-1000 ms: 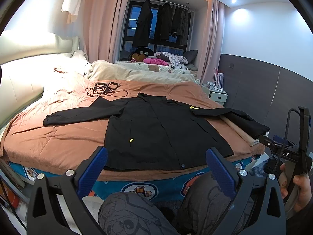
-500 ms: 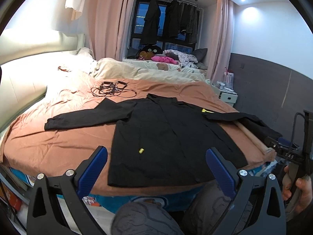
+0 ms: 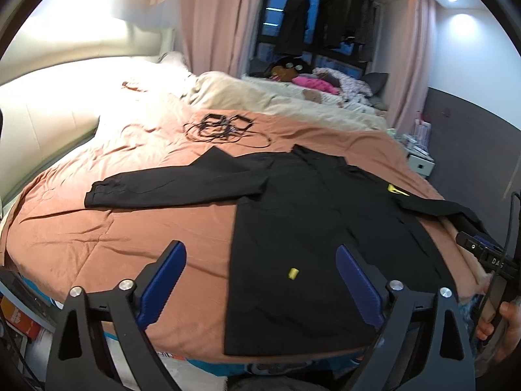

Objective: Fold large clothes
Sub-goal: 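Lower the left tool onto the jacket sleeve and close its fingers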

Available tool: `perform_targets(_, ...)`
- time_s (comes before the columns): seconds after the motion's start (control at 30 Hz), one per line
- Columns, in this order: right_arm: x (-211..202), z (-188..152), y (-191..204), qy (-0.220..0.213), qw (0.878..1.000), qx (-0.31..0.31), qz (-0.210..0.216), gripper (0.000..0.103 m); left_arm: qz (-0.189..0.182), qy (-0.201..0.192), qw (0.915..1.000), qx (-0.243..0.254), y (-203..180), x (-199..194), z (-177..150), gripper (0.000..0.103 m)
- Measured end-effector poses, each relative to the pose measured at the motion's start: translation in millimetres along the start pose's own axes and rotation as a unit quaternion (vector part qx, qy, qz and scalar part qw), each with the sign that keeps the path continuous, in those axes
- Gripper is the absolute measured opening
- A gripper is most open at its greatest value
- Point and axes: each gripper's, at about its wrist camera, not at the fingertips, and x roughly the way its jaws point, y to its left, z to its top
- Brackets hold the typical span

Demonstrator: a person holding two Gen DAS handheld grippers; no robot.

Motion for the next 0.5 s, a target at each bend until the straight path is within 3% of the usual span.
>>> perform_targets(0.43, 123, 40, 53, 0.049, 0.997, -0.017, 0.062, 0.084, 0.054, 0.04, 0.9943, -0.082, 85, 91, 42, 0.08)
perform_targets(0.5, 141, 45, 61, 0.058, 0.996, -0.017, 0.071, 0.075, 0.066, 0.046, 0.9923, -0.094, 99, 103, 47, 0.08)
